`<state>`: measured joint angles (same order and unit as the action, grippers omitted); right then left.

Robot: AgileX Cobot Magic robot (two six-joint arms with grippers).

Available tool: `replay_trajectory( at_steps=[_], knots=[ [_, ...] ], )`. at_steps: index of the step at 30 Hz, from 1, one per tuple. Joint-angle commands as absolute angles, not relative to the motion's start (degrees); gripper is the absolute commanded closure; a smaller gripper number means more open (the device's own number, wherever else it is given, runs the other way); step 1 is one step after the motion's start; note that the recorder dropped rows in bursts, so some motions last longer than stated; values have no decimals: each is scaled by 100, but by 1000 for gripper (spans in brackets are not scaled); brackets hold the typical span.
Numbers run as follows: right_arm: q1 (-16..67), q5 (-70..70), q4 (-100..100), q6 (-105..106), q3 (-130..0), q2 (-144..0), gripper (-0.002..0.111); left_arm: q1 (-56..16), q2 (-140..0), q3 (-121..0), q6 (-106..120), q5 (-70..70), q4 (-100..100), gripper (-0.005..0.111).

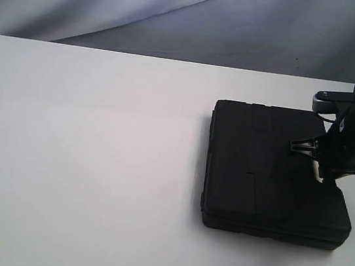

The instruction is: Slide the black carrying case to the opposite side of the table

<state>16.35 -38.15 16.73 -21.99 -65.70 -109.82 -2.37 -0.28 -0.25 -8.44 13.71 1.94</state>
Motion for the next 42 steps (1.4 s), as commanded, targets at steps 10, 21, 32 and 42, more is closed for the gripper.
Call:
replay_trajectory(
  at_steps=[10, 21, 32, 42],
  knots=[
    [1579, -3730, 1941, -2124, -6574, -10877, 108, -221, 0, 0, -858, 1376, 220, 78],
    [1413, -3653, 1834, -2054, -6574, -10877, 108, -221, 0, 0, -846, 1376, 220, 78],
    [1413, -3632, 1780, -1927, -6574, -10888, 108, -221, 0, 0, -858, 1376, 220, 78],
    [1413, -3632, 1780, -1927, -6574, -10888, 108, -221, 0, 0, -858, 1376, 220, 78]
  ],
)
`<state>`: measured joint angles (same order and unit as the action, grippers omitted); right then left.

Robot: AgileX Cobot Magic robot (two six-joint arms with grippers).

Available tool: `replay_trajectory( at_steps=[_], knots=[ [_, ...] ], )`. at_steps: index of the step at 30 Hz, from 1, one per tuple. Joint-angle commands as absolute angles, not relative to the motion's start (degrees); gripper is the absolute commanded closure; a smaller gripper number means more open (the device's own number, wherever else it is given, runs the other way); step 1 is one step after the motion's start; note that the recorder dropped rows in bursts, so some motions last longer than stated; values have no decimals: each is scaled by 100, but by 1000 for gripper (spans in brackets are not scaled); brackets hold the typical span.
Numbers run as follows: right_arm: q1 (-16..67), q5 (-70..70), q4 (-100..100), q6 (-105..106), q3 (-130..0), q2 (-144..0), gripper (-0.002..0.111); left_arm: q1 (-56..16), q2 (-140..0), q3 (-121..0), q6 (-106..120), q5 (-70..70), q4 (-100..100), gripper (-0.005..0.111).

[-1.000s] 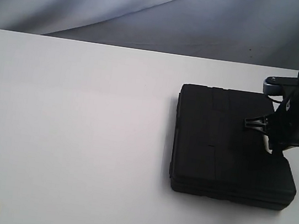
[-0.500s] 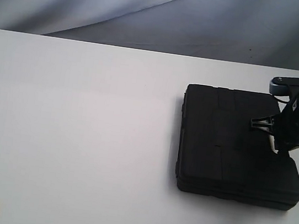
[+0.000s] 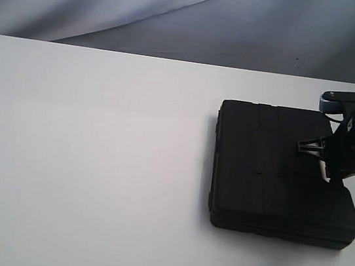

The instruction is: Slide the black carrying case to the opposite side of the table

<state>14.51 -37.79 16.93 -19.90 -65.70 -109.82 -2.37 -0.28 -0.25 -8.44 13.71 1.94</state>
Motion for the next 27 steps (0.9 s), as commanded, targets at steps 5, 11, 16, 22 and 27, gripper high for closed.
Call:
replay_trajectory(
  at_steps=[5, 11, 16, 22, 27],
  knots=[
    [1413, -3632, 1780, -1927, -6574, -10943, 108, -221, 0, 0, -846, 1376, 220, 78],
    [1413, -3605, 1780, -1952, -6574, -11038, 108, -221, 0, 0, -846, 1376, 220, 78],
    [1413, -3631, 1791, -1952, -6574, -11027, 108, -221, 0, 0, -859, 1376, 220, 78],
    [1390, -3655, 2009, -2171, -6574, -11027, 108, -221, 0, 0, -859, 1376, 220, 78],
    [1386, -3670, 2021, -2171, -6574, -11027, 108, -221, 0, 0, -859, 1376, 220, 78]
  ],
)
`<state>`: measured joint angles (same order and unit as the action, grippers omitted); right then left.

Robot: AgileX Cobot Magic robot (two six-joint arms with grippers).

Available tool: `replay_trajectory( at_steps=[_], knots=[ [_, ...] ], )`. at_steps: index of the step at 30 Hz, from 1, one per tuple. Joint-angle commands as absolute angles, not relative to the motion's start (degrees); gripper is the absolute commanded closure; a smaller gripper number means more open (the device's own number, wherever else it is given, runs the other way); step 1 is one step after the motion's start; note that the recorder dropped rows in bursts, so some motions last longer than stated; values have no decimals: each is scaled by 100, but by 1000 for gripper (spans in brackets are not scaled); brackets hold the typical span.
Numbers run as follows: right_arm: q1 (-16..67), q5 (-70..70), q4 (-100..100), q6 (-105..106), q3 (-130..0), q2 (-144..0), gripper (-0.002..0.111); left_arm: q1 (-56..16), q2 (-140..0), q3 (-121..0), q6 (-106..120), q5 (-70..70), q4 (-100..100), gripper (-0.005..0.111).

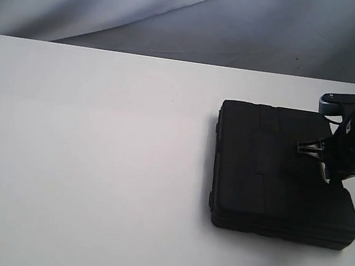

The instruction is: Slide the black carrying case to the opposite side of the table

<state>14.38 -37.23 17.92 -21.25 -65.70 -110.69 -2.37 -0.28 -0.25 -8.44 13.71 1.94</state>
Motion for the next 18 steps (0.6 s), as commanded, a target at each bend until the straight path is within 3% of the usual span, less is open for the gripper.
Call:
replay_trajectory(
  at_steps=[1, 3, 8, 18],
  knots=[
    [1386, -3670, 2021, -2171, -6574, -11027, 108, -221, 0, 0, -859, 1376, 220, 78],
    [1386, -3670, 2021, -2171, -6574, -11027, 104, -221, 0, 0, -859, 1376, 220, 78],
    [1386, -3646, 2010, -2275, -6574, -11027, 82, -221, 0, 0, -859, 1376, 220, 78],
    [1386, -3456, 1912, -2320, -6574, -10406, 82, -221, 0, 0, -847, 1376, 220, 78]
  ],
)
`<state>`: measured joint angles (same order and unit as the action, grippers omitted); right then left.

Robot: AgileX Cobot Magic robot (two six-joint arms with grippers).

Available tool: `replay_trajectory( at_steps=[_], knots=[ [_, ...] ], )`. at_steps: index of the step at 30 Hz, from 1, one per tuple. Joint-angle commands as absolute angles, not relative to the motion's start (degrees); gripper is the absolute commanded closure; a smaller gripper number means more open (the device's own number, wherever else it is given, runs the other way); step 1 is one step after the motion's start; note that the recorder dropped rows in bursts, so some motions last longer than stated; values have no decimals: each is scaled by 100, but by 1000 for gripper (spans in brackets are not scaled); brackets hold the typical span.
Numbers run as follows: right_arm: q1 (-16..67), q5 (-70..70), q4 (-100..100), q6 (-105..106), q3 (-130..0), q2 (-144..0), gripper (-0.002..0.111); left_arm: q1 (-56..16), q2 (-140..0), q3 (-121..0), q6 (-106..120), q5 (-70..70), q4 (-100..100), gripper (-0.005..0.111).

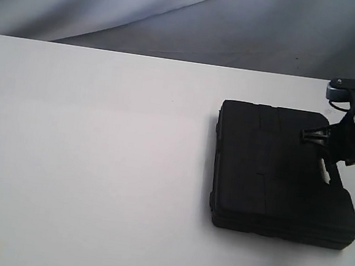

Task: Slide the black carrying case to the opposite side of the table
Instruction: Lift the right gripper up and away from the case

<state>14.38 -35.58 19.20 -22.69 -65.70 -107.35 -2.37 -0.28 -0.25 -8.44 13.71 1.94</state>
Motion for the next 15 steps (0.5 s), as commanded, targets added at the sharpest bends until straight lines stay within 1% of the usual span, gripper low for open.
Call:
replay_trajectory(
  at_steps=[1, 6, 8, 10, 15],
  knots=[
    [1386, -3411, 1901, -2320, -6574, -10219, 82, -221, 0, 0, -847, 1376, 220, 78],
    [1488, -3096, 1880, -2081, -6574, -9165, 82, -221, 0, 0, -847, 1376, 220, 78],
    [1540, -2828, 1885, -1953, -6486, -8742, 84, -221, 0, 0, -858, 1376, 220, 78],
    [1540, -2358, 1884, -1749, -6231, -8227, 89, -221, 0, 0, -858, 1376, 220, 78],
    [1540, -866, 1884, -1236, -5138, -6921, 108, -221, 0, 0, -858, 1376, 220, 78]
  ],
)
